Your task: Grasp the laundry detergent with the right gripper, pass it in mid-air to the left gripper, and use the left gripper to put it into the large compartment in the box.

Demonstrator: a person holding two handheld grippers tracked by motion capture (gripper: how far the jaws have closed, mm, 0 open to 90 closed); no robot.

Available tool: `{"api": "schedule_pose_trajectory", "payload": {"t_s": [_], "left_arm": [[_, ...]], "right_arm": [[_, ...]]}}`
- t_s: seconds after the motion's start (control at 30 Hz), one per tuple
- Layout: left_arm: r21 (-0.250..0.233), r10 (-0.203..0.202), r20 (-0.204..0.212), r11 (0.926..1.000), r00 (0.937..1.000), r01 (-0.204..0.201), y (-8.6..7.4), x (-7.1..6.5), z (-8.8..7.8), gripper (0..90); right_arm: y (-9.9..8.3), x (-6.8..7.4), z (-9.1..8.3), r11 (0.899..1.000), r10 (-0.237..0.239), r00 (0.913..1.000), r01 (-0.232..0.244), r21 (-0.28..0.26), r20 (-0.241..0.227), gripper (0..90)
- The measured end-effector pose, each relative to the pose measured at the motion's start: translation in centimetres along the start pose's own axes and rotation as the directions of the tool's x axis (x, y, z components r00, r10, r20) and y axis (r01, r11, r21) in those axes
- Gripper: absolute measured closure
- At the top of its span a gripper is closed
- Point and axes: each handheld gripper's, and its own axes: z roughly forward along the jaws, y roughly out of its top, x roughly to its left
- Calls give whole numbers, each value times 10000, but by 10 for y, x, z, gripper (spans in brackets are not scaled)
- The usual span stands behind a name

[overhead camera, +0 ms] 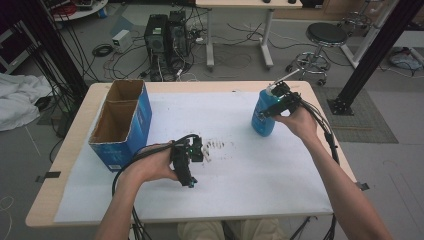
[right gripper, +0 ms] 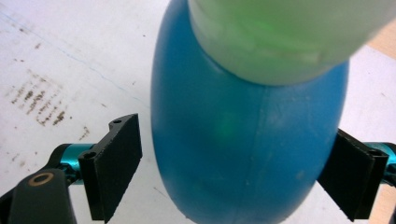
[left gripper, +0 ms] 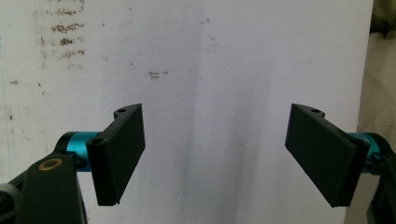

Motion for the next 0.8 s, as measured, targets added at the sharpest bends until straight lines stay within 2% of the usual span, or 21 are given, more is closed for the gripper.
{"api": "schedule_pose_trajectory", "payload": {"t_s": [0.17,0.23,0.43,0.5,0.8], "left_arm": [[0,-19,-10,10000,10000,19,0,0,0,201],[8,24,-18,10000,10000,-24,0,0,0,201],[-17,-29,4,10000,10000,29,-1,0,1,201],[-7,-29,3,10000,10000,29,-1,0,1,201],[-21,-9,-26,10000,10000,9,-2,0,1,201]], "right_arm": [[1,2,0,9999,65,9999,-64,-114,89,134],[0,2,0,9999,-21,10000,22,-138,27,173],[1,5,1,9997,-3,10000,4,-261,15,194],[1,5,2,9997,-29,10000,29,-243,-6,229],[1,5,2,9991,35,10000,-33,-425,51,256]]}}
